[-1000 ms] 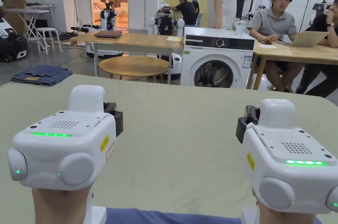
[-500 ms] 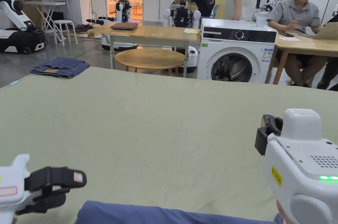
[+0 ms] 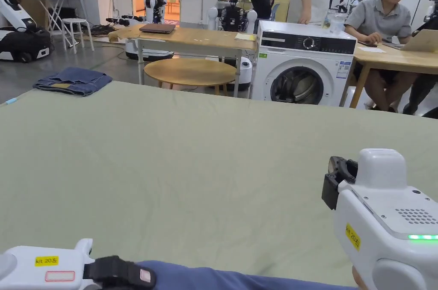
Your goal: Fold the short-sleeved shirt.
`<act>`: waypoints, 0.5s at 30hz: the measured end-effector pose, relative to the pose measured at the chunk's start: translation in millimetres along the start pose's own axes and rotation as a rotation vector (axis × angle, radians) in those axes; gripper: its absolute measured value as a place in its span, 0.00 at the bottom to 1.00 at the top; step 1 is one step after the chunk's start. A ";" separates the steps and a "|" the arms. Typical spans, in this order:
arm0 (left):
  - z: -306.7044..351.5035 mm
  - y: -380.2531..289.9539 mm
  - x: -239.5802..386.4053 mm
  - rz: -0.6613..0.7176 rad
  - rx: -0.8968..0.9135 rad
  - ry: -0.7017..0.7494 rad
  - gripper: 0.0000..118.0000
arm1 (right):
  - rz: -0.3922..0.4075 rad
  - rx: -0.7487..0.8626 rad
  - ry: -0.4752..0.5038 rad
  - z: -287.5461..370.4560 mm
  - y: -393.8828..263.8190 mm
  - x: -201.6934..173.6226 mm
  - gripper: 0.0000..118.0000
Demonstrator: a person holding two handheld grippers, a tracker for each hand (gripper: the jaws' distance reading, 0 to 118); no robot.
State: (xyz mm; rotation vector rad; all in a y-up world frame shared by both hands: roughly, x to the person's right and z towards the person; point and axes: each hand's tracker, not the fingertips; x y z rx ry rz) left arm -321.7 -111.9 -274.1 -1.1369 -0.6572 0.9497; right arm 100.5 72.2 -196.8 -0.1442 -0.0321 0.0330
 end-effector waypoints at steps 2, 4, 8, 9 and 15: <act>-2.0 -0.8 -1.1 -0.012 0.001 0.073 0.08 | -0.002 0.001 -0.010 1.0 0.1 3.0 0.00; 5.4 0.0 -0.1 0.025 0.014 0.013 0.07 | -0.008 0.002 -0.021 1.9 0.7 7.0 0.00; 39.5 5.8 4.2 0.011 0.062 0.041 0.05 | -0.019 0.009 -0.047 2.3 1.2 12.9 0.00; 50.6 9.1 2.1 0.012 0.088 0.058 0.05 | -0.025 0.011 -0.052 2.4 1.0 14.3 0.00; 112.6 19.4 -0.8 0.024 0.226 0.205 0.02 | -0.058 0.011 -0.061 0.1 -2.0 19.1 0.00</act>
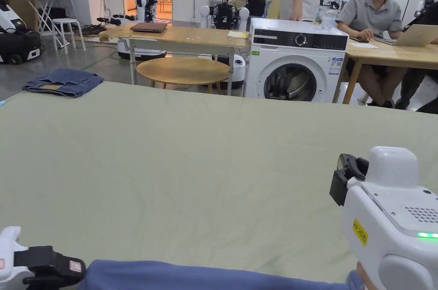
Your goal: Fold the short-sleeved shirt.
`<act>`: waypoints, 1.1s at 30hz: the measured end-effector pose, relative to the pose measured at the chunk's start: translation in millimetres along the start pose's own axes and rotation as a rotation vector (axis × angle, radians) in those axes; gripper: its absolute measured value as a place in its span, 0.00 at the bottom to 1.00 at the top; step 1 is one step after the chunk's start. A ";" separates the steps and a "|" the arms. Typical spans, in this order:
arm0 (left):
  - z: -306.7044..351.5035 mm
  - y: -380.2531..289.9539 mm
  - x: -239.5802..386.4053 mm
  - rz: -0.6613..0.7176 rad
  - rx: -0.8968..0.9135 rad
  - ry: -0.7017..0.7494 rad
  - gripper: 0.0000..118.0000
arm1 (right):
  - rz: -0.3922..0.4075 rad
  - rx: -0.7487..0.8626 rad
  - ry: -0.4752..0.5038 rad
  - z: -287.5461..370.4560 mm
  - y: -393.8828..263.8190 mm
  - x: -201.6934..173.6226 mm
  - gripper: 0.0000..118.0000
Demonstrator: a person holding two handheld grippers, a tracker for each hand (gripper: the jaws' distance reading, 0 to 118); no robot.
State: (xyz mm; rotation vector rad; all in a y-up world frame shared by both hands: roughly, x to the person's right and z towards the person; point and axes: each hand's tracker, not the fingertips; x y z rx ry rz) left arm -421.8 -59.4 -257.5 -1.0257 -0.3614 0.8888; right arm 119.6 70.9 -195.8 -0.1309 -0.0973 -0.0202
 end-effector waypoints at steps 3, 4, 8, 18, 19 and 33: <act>28.3 6.2 -3.6 0.040 0.089 0.035 0.00 | -0.011 -0.002 0.007 -1.2 -1.7 -0.3 0.00; 32.3 5.7 -4.2 0.058 0.096 -0.021 0.00 | -0.019 0.000 0.010 -1.3 -2.2 -0.5 0.00; 18.3 -2.0 3.7 0.059 0.039 -0.135 0.00 | -0.035 -0.005 0.025 -2.5 -3.4 -2.8 0.00; -3.9 -1.9 -9.0 0.007 -0.012 -0.151 0.00 | -0.018 -0.018 0.014 -5.1 -4.7 3.7 0.00; -3.5 -0.4 -10.5 -0.002 -0.027 -0.195 0.14 | -0.019 -0.022 0.013 -5.9 -5.7 3.7 0.00; -71.3 -17.4 -4.0 0.034 -0.248 -0.396 0.95 | -0.009 -0.051 0.040 -11.3 -11.8 -5.0 0.00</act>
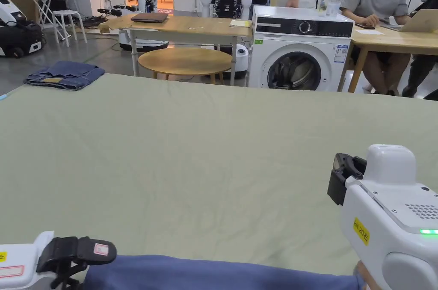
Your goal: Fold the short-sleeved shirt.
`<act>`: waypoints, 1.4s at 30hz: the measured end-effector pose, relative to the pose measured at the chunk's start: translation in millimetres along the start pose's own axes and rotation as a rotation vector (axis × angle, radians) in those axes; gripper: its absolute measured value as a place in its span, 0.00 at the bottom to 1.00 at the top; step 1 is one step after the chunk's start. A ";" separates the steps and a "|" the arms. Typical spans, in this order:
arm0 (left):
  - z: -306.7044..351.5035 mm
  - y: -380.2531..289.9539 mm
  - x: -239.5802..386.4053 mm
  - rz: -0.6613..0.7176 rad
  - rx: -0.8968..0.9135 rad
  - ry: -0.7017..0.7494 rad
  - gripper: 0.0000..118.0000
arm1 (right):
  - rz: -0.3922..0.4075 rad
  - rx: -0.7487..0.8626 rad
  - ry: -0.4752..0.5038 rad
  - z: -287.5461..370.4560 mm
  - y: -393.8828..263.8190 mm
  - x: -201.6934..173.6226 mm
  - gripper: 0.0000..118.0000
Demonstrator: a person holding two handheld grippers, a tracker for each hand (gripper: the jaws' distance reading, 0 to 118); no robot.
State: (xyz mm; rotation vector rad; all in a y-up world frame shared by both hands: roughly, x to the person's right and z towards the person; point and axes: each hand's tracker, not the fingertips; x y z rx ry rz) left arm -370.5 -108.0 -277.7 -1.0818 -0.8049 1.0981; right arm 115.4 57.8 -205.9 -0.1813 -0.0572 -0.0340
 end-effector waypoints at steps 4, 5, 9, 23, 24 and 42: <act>-25.3 -3.6 8.0 0.037 0.001 -0.020 0.63 | 0.000 -0.001 0.003 1.2 0.1 0.5 0.00; -28.7 -3.4 8.0 0.046 -0.007 0.063 0.40 | 0.000 -0.002 0.001 1.5 0.1 1.5 0.00; -29.6 -6.6 9.2 -0.005 0.011 0.188 0.01 | -0.002 -0.002 -0.009 2.3 0.6 8.7 0.00; 60.6 3.4 25.6 0.027 0.193 0.335 0.01 | -0.039 0.003 -0.028 0.3 1.1 18.3 0.00; 59.3 0.6 33.5 0.002 0.187 0.355 0.01 | -0.042 0.002 -0.024 -0.9 0.8 17.5 0.00; -162.9 -31.0 103.2 -0.198 -0.068 0.461 0.02 | -0.056 0.010 -0.011 23.5 -2.7 29.7 0.00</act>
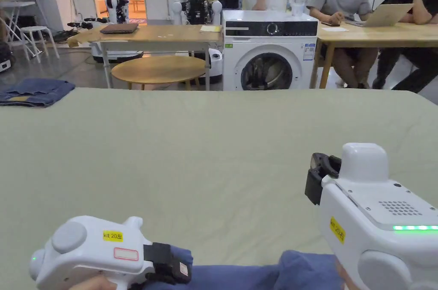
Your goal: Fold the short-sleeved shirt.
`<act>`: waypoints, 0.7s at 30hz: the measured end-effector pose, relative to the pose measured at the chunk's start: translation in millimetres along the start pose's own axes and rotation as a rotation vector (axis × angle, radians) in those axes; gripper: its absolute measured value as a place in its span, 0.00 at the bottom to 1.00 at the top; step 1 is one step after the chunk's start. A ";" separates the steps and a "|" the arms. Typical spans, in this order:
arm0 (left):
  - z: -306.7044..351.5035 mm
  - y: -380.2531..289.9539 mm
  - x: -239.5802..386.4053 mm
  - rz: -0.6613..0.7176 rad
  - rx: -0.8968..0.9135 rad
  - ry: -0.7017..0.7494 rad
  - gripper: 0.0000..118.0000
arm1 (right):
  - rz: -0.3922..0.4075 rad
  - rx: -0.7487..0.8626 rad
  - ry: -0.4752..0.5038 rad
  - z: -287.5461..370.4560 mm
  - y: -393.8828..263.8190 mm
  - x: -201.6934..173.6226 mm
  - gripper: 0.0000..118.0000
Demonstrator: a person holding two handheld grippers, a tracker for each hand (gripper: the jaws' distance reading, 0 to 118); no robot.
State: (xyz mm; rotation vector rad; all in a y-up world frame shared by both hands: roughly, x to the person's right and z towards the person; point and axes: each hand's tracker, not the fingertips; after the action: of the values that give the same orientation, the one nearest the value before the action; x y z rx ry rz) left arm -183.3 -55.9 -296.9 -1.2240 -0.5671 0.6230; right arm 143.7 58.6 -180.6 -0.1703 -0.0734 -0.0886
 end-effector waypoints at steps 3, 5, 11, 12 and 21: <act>-18.4 -0.9 4.1 0.000 -0.024 0.015 0.44 | -0.018 -0.001 -0.011 2.8 -1.9 8.2 0.00; -20.0 -2.5 6.5 0.078 0.007 -0.124 0.74 | -0.031 -0.007 -0.013 3.5 -3.0 13.2 0.00; 11.6 -2.4 23.0 0.051 0.186 -0.182 0.72 | -0.038 -0.012 -0.022 5.2 -6.5 21.4 0.00; 18.1 -6.3 25.4 0.004 0.221 -0.123 0.71 | -0.040 -0.010 -0.022 6.2 -7.0 23.1 0.00; -6.5 -81.1 57.0 -0.449 0.408 0.304 0.00 | -0.086 -0.011 -0.035 8.7 -12.1 37.8 0.00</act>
State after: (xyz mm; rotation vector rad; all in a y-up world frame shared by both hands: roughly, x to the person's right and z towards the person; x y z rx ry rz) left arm -128.0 -37.8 -216.4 -0.7505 -0.4120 0.1527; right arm 179.5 45.1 -166.9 -0.1797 -0.1151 -0.1723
